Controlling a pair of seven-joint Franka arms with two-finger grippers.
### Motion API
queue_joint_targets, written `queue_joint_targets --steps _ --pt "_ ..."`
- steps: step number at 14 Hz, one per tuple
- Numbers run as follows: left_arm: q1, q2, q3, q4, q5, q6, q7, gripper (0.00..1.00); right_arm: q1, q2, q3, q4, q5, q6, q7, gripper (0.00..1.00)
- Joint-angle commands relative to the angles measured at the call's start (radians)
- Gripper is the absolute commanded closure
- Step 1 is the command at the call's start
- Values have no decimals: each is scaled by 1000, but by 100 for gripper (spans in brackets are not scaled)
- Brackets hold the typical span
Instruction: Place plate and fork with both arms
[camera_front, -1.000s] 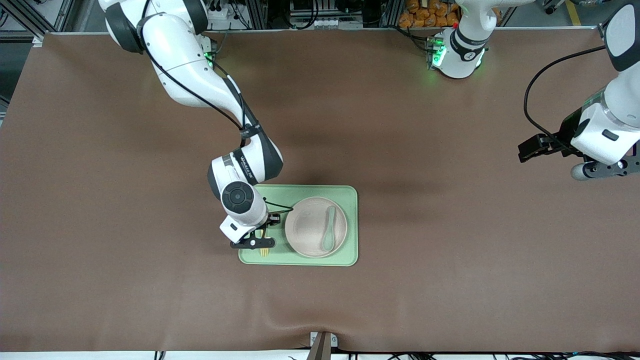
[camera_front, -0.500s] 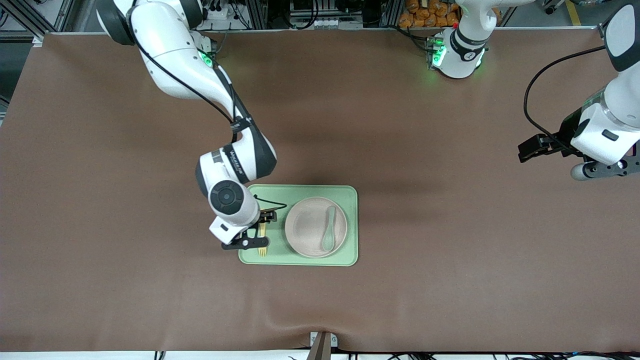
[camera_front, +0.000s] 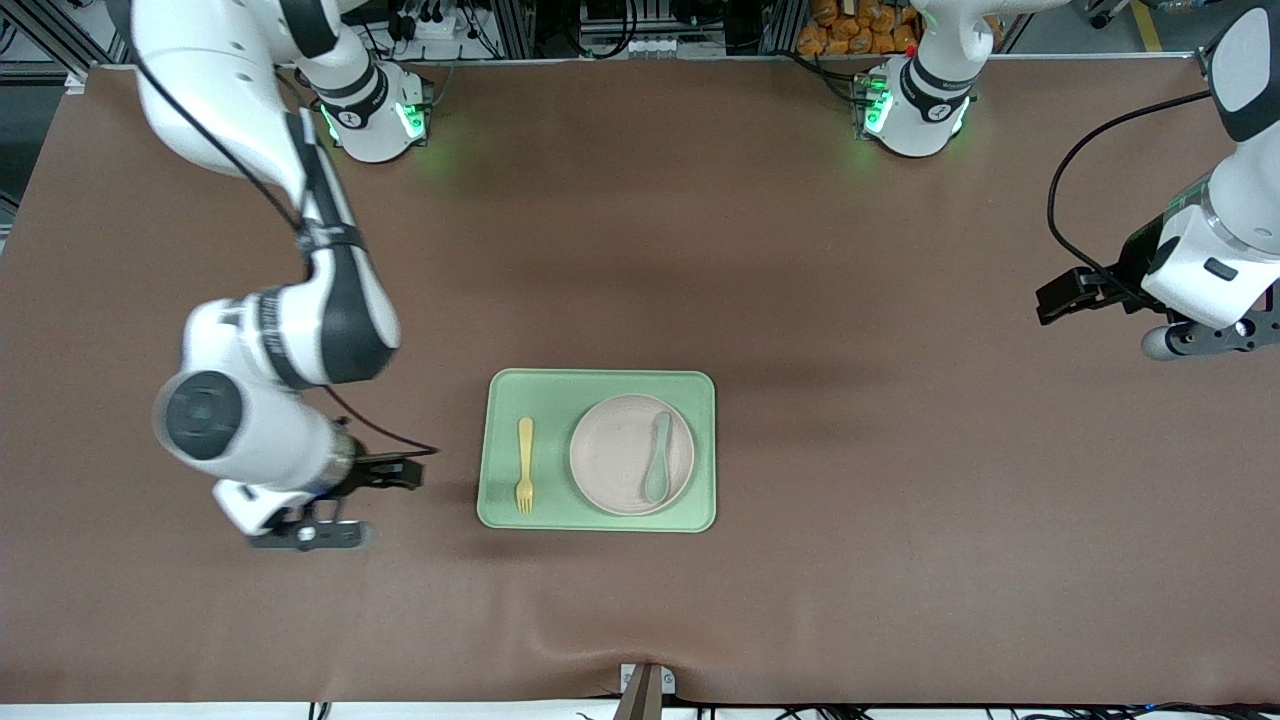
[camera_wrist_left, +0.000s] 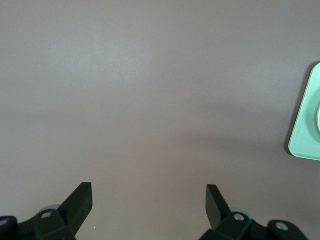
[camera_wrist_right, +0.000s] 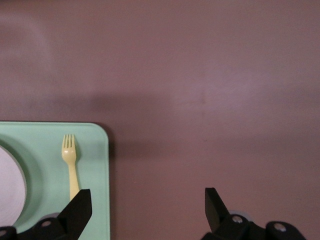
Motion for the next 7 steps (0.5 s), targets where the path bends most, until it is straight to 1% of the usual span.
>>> queue_joint_targets --steps 1,2,4,5,7 --pt "13 -33 -7 -30 -23 13 17 0 -49 -98 19 -21 11 -108 -34 0" --pt "13 -34 -5 -30 -23 13 17 0 -72 -124 19 -21 3 -141 -36 0" --pt "13 -37 -7 -30 -23 12 17 0 -106 -185 16 -23 -6 -164 -48 0" --pt "11 -41 -7 -31 -23 12 17 0 -127 -222 16 -37 -12 -222 -83 0" --pt "11 -43 -7 -31 -23 12 17 0 -163 -288 16 -69 -14 -272 -100 0"
